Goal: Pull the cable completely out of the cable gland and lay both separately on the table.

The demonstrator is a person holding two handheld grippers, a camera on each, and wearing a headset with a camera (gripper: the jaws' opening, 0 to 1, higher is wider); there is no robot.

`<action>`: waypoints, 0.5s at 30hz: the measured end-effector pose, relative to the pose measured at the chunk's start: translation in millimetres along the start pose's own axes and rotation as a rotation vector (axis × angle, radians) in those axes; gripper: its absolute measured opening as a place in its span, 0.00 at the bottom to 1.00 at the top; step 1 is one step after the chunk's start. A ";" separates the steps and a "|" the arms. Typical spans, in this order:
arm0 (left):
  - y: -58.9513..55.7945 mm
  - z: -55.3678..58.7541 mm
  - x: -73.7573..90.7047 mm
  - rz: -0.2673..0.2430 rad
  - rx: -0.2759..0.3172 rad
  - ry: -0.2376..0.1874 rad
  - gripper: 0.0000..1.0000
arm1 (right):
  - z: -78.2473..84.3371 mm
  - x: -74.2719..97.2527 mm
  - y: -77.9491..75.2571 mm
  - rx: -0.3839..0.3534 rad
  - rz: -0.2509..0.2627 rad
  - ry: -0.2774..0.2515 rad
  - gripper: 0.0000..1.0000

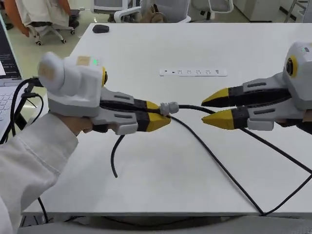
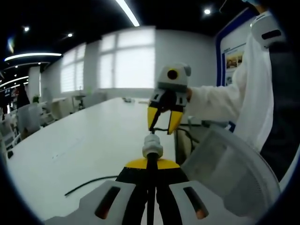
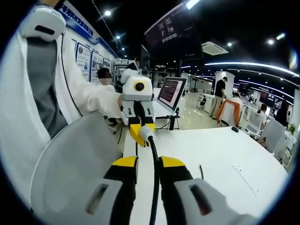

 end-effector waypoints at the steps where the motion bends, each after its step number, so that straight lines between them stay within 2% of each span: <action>1: 0.8 -0.5 -0.6 0.002 -0.002 0.001 0.05 | 0.2 -2.2 -2.0 0.000 0.000 0.007 0.17; 4: 2.6 -2.9 -2.2 0.009 -0.007 0.000 0.05 | 2.2 -3.5 -7.8 -0.002 0.005 0.012 0.13; 7: 2.8 -5.1 -2.8 0.009 -0.007 -0.006 0.05 | 6.0 -4.9 -14.6 -0.005 0.015 0.027 0.04; 11: 3.3 -7.9 -2.0 -0.009 0.007 -0.025 0.05 | 8.7 -7.0 -15.3 0.003 0.010 0.041 0.03; 15: 1.1 -5.3 1.0 -0.025 0.026 -0.033 0.05 | 9.2 -10.1 -12.8 0.003 -0.004 0.047 0.03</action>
Point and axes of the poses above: the centre of the closed fingertips' face, and the gripper's own axes: x roughly backward along the fingers, y roughly to its left, z roughly out of its underside, the point moved 3 cm from there along x, roughly backward along the fingers, and after that the axes turned 11 degrees about y, right-handed, at the moved point
